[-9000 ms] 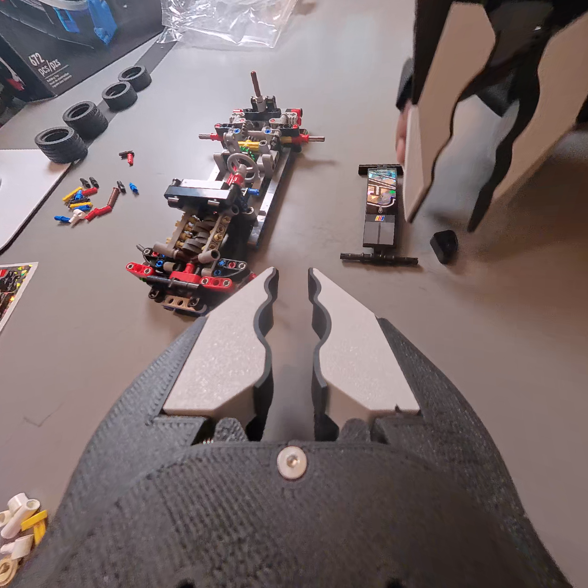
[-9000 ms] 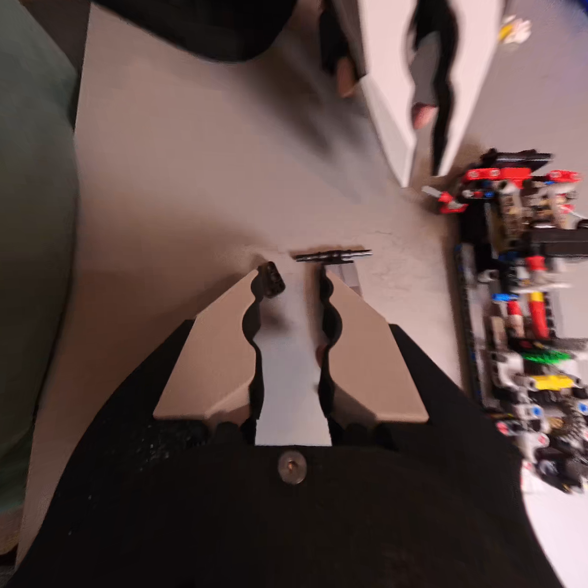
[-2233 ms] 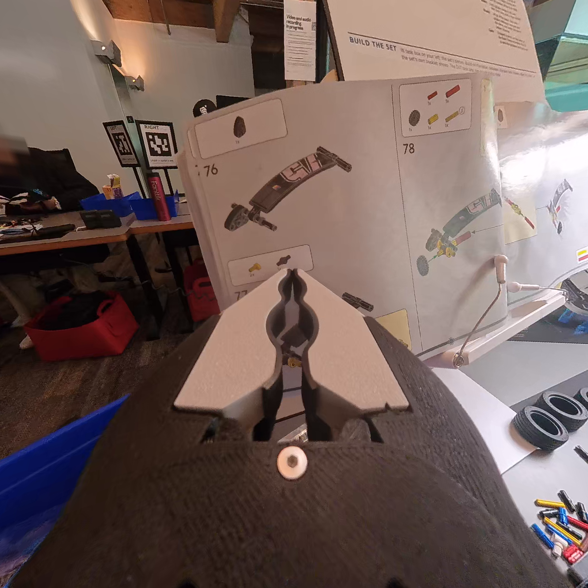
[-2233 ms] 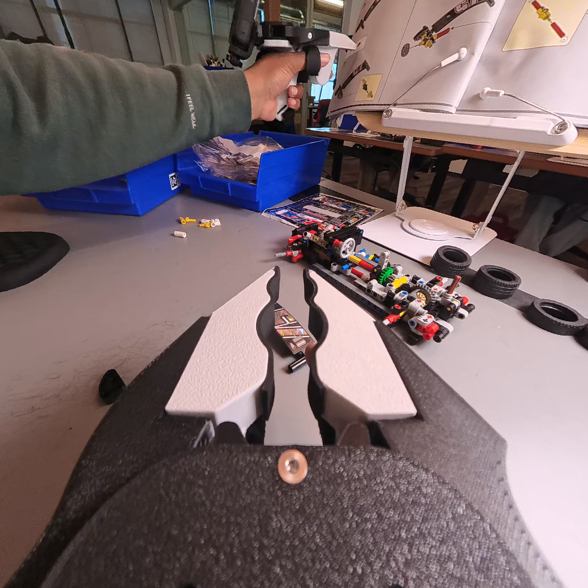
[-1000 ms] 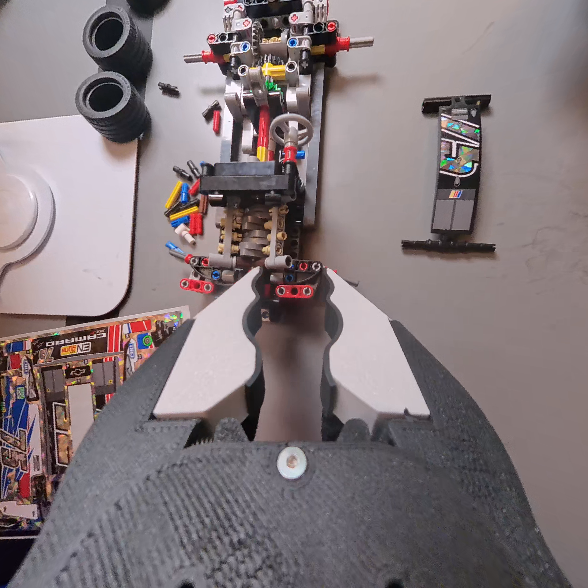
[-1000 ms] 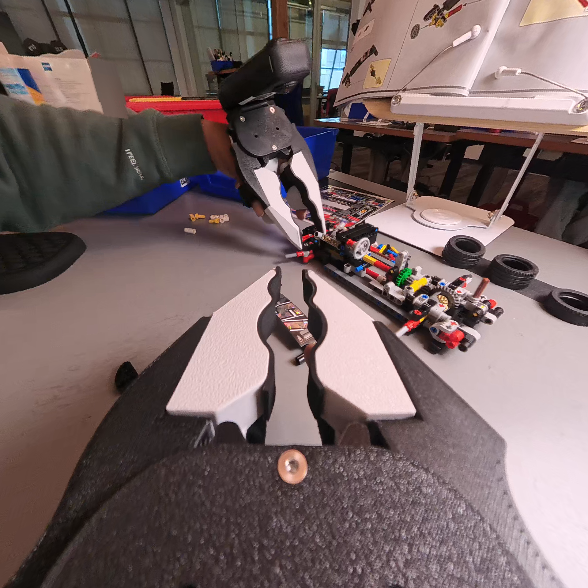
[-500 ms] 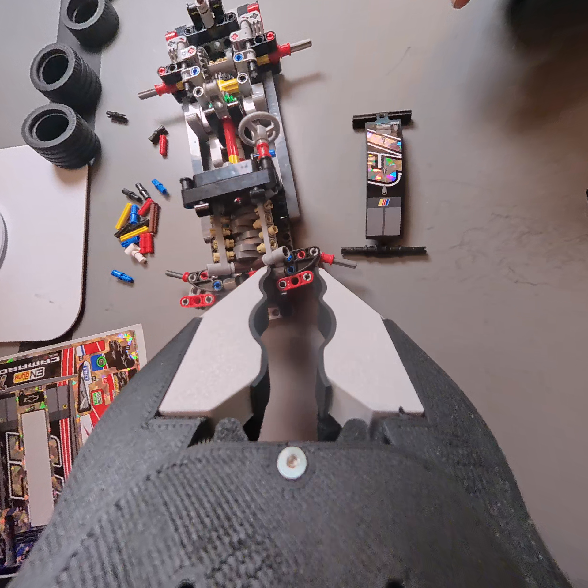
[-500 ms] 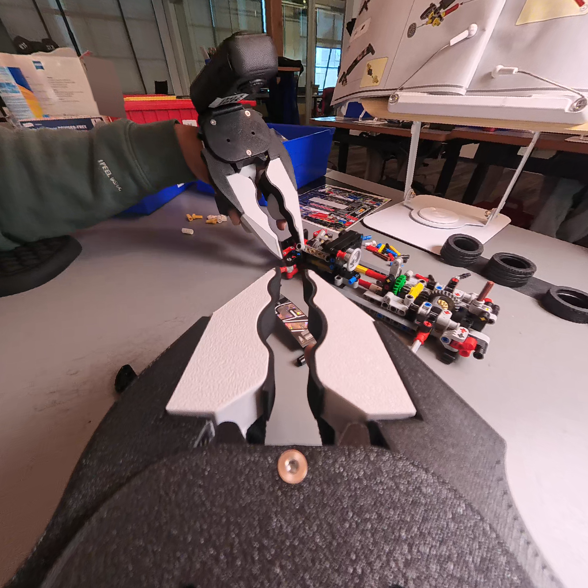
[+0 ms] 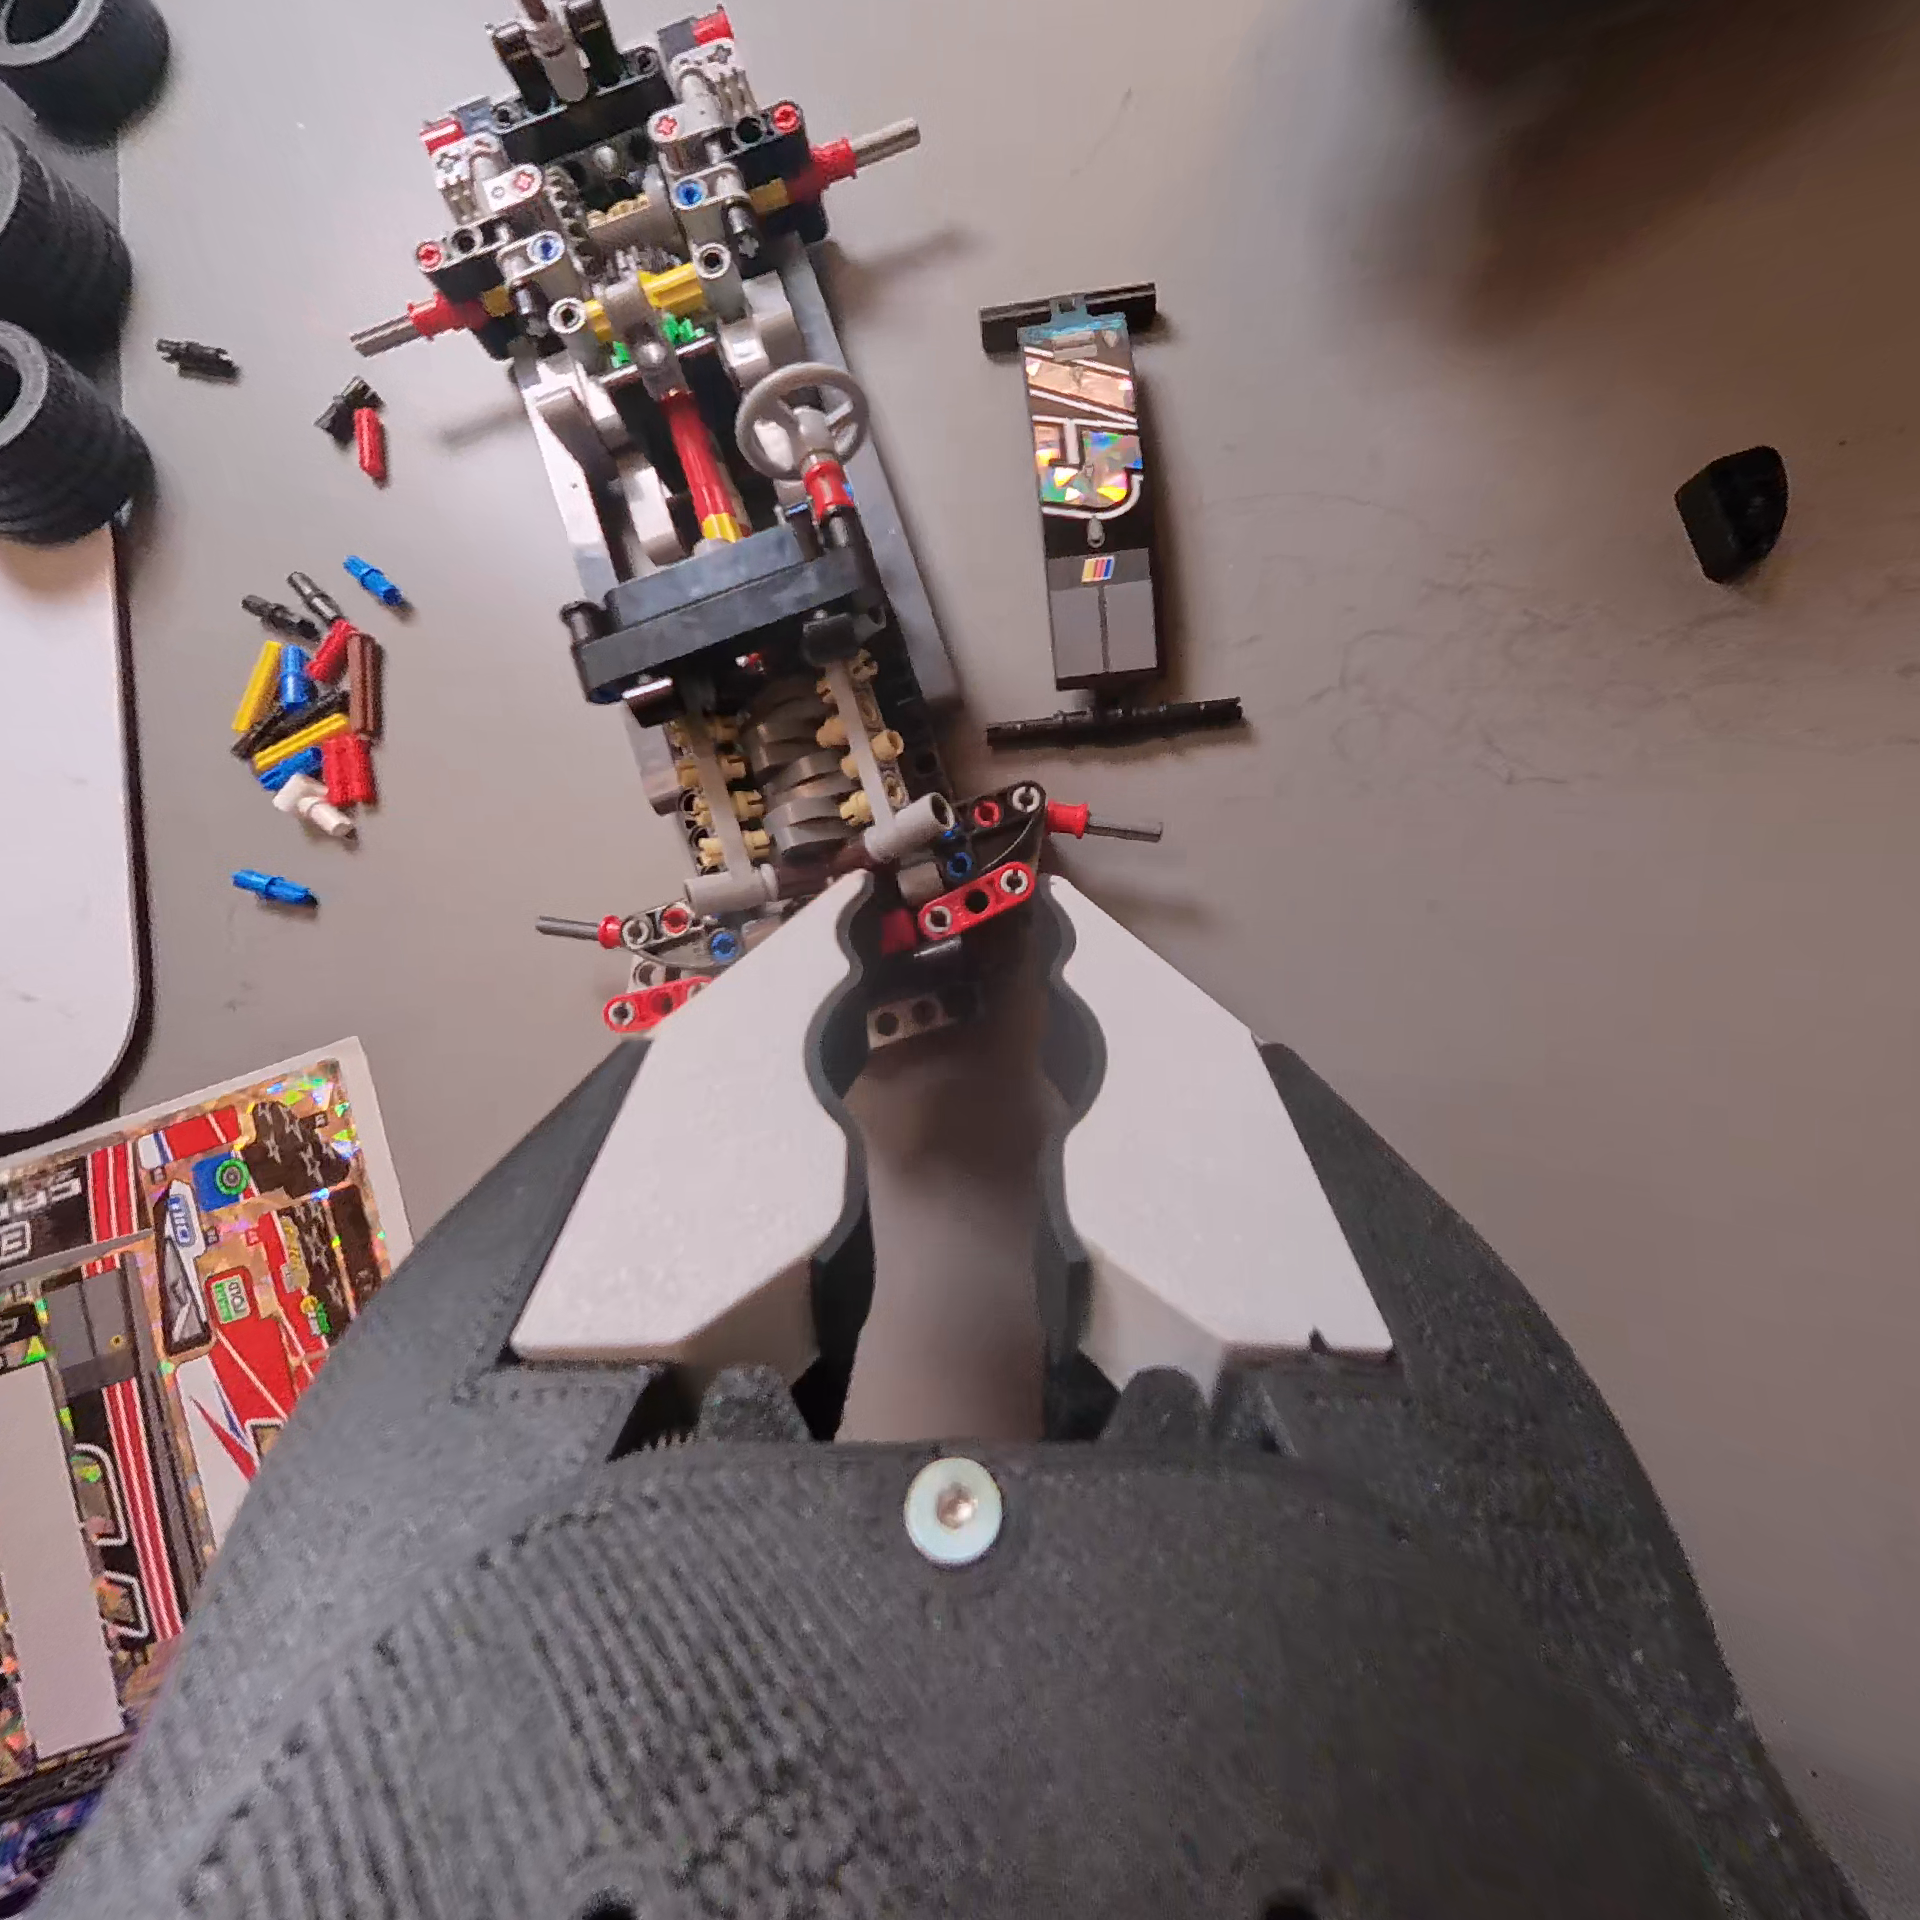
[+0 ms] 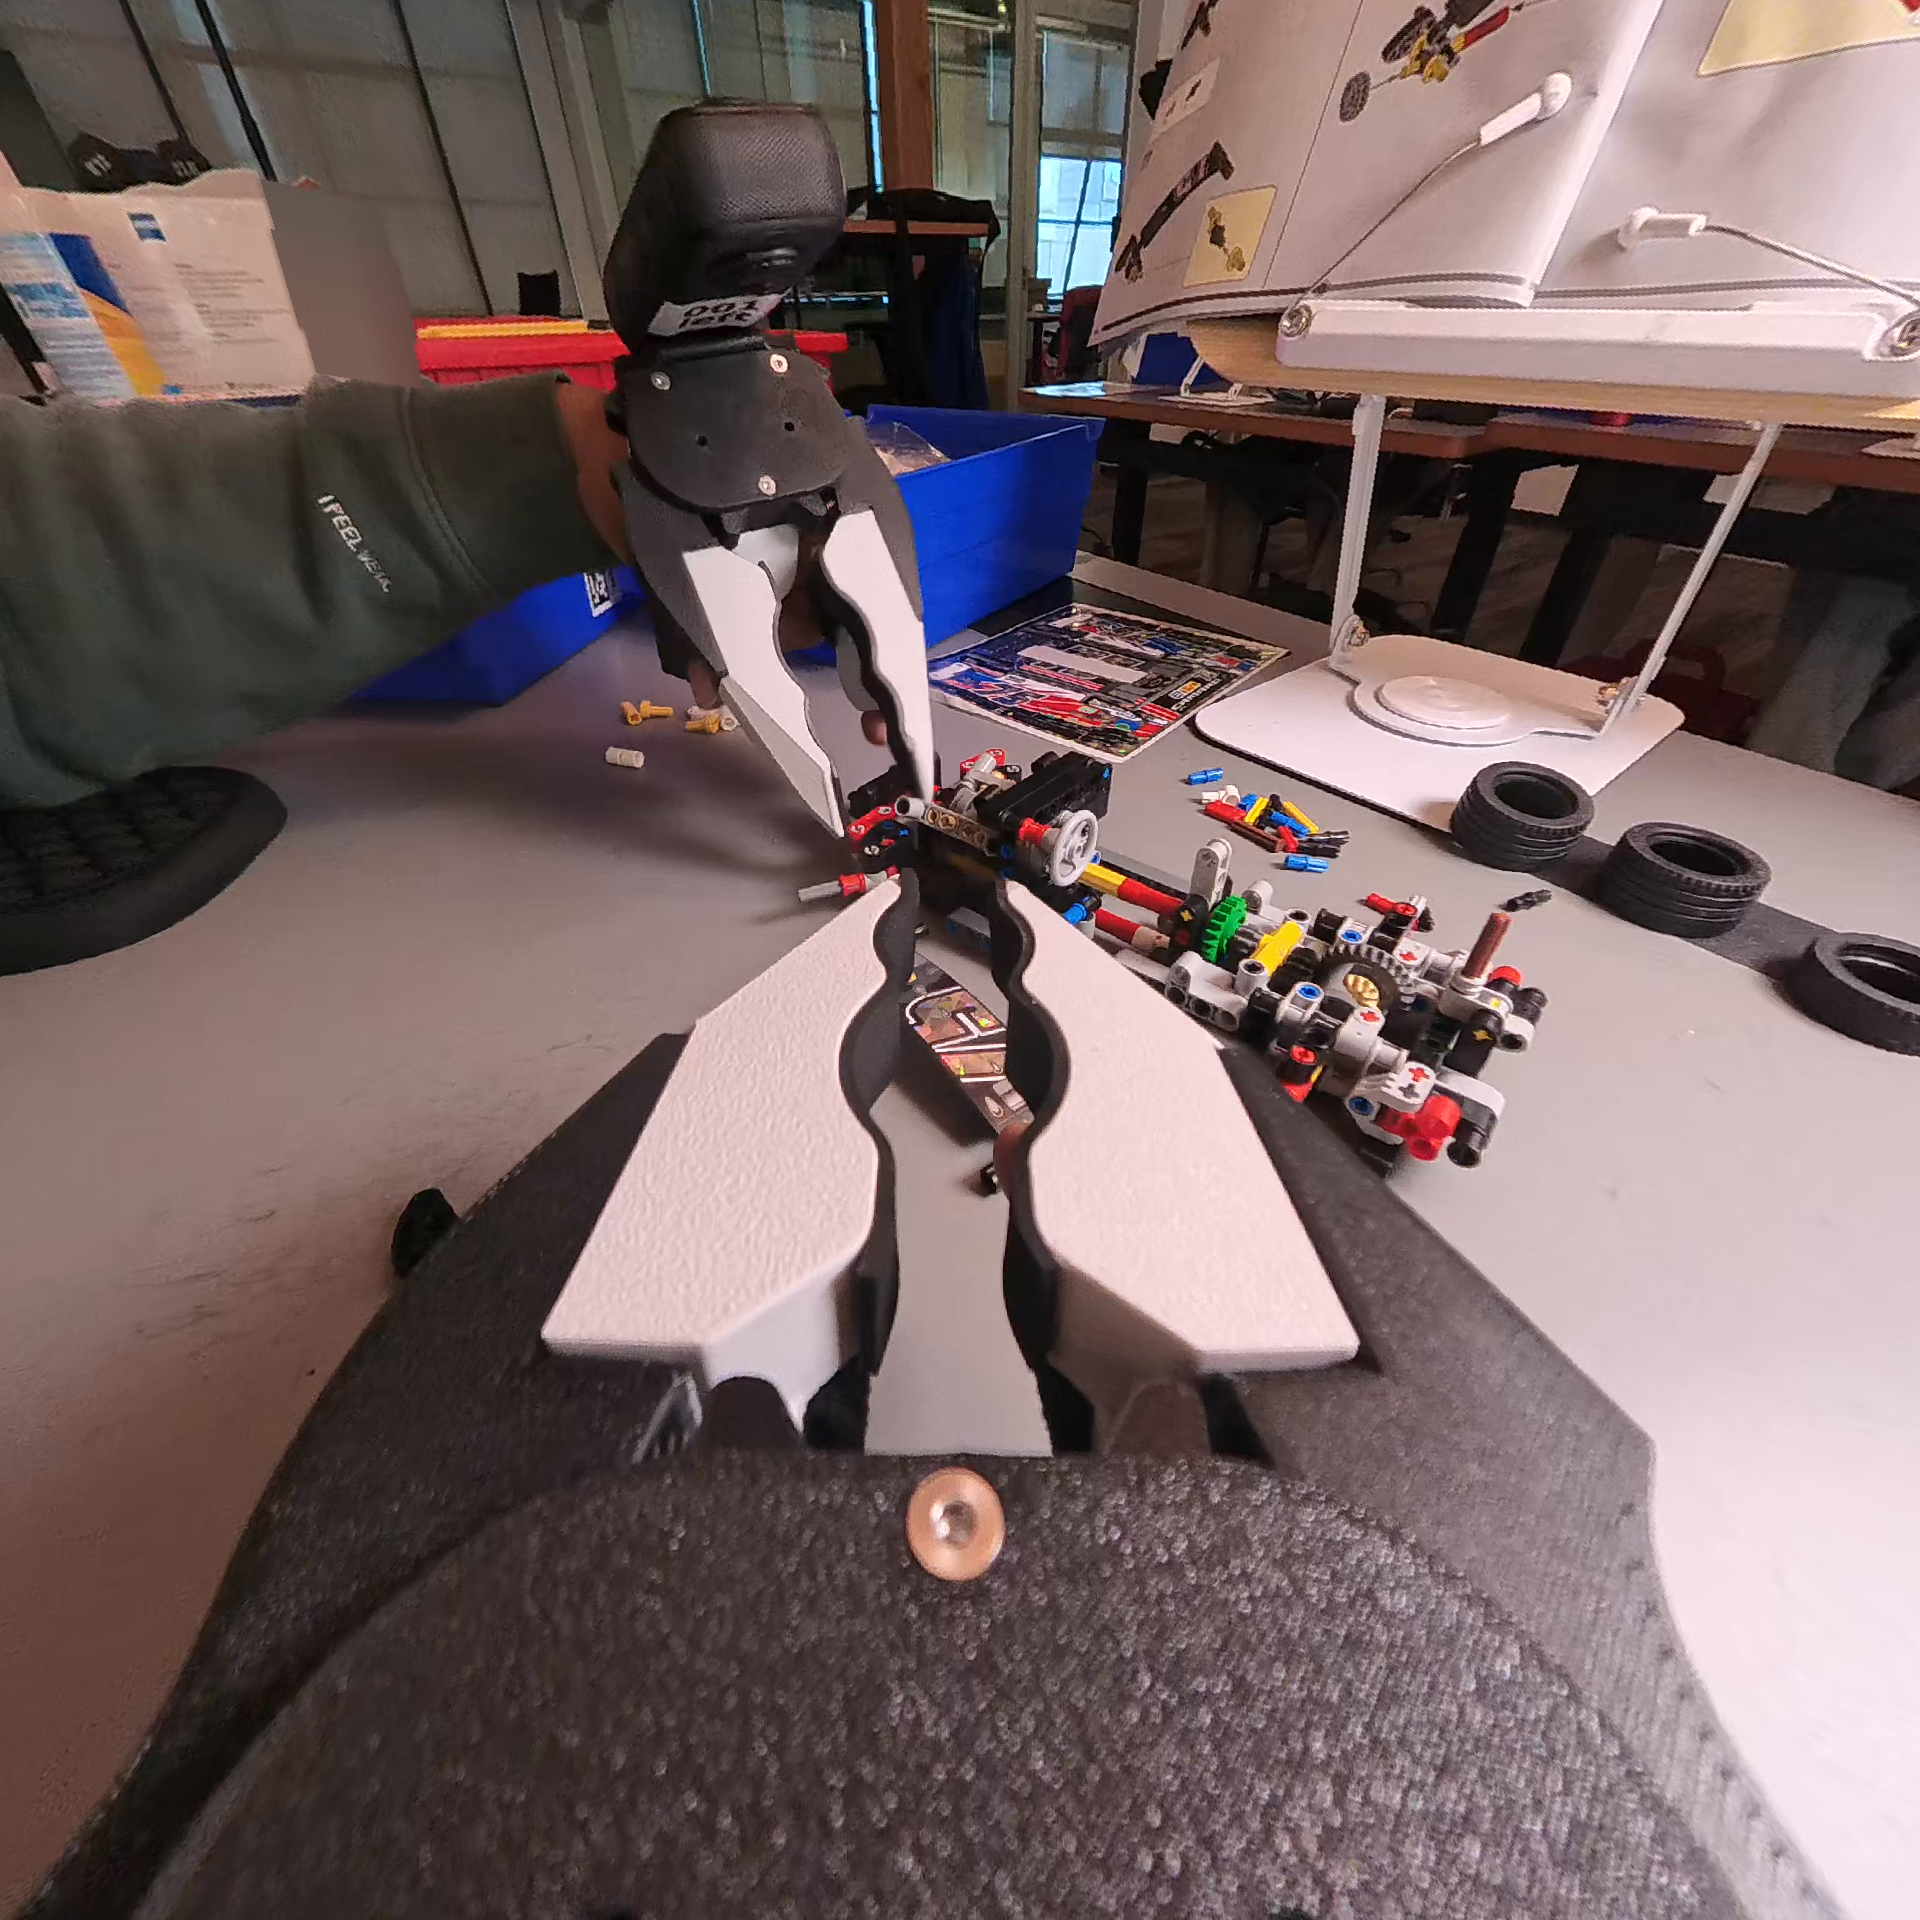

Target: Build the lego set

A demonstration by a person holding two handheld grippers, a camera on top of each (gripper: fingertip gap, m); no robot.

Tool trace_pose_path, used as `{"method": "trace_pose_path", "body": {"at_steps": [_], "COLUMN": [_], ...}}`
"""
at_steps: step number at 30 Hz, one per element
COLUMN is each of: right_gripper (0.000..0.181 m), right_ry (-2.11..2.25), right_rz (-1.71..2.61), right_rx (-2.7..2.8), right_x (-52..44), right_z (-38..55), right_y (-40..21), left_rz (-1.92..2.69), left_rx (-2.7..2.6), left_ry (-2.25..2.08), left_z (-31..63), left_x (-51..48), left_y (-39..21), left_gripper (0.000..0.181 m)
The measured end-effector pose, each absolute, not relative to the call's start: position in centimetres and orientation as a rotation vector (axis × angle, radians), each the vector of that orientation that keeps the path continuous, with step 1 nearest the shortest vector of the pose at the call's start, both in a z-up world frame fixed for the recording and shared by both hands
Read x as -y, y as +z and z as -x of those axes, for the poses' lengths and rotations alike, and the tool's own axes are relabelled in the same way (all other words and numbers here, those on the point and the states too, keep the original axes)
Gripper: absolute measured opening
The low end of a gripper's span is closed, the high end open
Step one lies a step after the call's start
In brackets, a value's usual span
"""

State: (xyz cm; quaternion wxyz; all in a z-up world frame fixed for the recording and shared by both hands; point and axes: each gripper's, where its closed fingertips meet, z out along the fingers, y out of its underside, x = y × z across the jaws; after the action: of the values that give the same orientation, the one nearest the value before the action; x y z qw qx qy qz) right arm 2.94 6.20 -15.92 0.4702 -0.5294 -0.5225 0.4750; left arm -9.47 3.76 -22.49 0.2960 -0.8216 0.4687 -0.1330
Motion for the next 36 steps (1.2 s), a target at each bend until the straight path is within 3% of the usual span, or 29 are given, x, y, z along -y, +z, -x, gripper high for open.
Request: {"method": "trace_pose_path", "body": {"at_steps": [9,17,19,27,36], "right_gripper": [0.010,0.011,0.012,0.015,0.019], "right_ry": [1.185,1.206,1.222,1.269,1.265], "right_rz": [1.309,1.324,1.329,1.276,1.317], "right_rx": [1.274,1.258,1.247,1.253,1.163], "right_x": [-6.3,-6.6,-6.7,-6.2,-8.1], "right_z": [-3.0,-3.0,-3.0,-2.8,-2.7], "right_y": [-15.9,-15.9,-15.8,-15.3,-15.0], "left_rz": [2.195,2.197,2.174,2.122,2.047], "left_rx": [-1.084,-1.192,-1.243,-1.271,-1.141], "left_ry": [-0.367,-0.349,-0.340,-0.340,-0.388], "left_z": [8.2,8.0,8.0,7.8,6.9], "left_x": [-6.3,-6.9,-6.9,-7.4,-8.0], "left_y": [-22.5,-23.1,-23.0,-22.8,-21.3], "left_gripper": [0.072,0.068,0.052,0.050,0.062]}}
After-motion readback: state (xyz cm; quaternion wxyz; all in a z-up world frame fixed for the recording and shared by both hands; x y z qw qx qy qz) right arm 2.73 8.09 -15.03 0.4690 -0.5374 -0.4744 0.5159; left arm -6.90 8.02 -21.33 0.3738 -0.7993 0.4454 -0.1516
